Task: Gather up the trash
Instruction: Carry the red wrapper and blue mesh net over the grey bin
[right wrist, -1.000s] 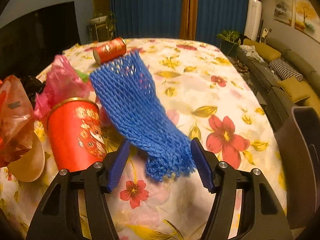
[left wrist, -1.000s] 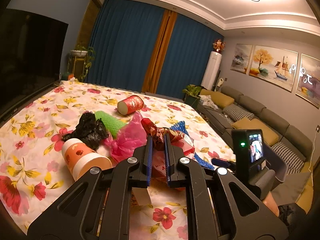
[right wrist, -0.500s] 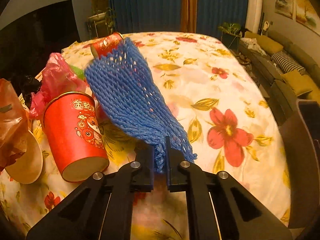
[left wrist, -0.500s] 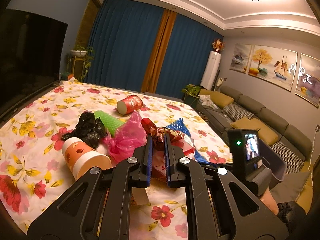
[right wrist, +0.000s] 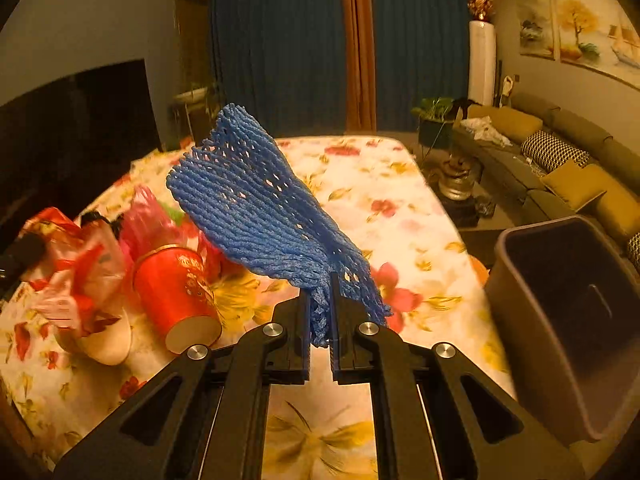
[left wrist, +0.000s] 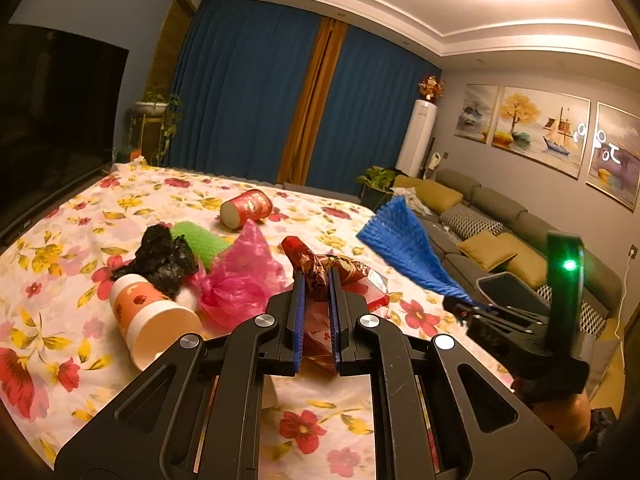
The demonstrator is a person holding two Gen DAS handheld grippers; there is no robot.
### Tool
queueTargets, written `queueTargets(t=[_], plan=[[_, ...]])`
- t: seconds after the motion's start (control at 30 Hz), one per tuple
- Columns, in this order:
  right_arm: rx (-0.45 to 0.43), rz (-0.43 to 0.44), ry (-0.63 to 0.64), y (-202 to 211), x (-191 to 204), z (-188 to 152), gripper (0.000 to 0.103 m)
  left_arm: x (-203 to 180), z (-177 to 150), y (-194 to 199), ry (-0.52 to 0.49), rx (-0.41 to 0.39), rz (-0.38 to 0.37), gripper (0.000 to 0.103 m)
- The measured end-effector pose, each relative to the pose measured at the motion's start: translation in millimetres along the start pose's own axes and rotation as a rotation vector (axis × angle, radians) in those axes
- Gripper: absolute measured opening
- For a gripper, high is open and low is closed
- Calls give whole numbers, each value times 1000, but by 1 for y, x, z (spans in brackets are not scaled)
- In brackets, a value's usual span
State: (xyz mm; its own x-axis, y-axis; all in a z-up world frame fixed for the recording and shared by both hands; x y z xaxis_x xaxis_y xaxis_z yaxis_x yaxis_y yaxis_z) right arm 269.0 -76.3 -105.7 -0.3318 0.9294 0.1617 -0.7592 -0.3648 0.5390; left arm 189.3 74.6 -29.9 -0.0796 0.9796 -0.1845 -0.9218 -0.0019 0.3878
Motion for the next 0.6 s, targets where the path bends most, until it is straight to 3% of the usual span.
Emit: queueTargets(t=[0.3,0.6], plan=[[-77,-13,-25,42,-24,4,8,-46,10,11,-60,-36,-54,10],[-146,-89,-60,87,-67,6,8,-109,12,6,-122,-38,-145,10]])
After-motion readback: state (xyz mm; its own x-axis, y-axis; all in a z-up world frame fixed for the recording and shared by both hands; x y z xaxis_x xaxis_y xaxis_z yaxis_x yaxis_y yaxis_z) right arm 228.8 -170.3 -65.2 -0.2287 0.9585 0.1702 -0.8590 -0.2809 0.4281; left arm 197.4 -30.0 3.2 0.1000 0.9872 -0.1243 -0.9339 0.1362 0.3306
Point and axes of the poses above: each gripper's, at about its wrist camera, not at the fingertips, and y roughly against the way its jaws point, x to its left, z to its top, the point moved 6 cm from there along -y, roughly the way its jaws point, and after that the axes turned 10 degrees about z, right-handed, at the moved point
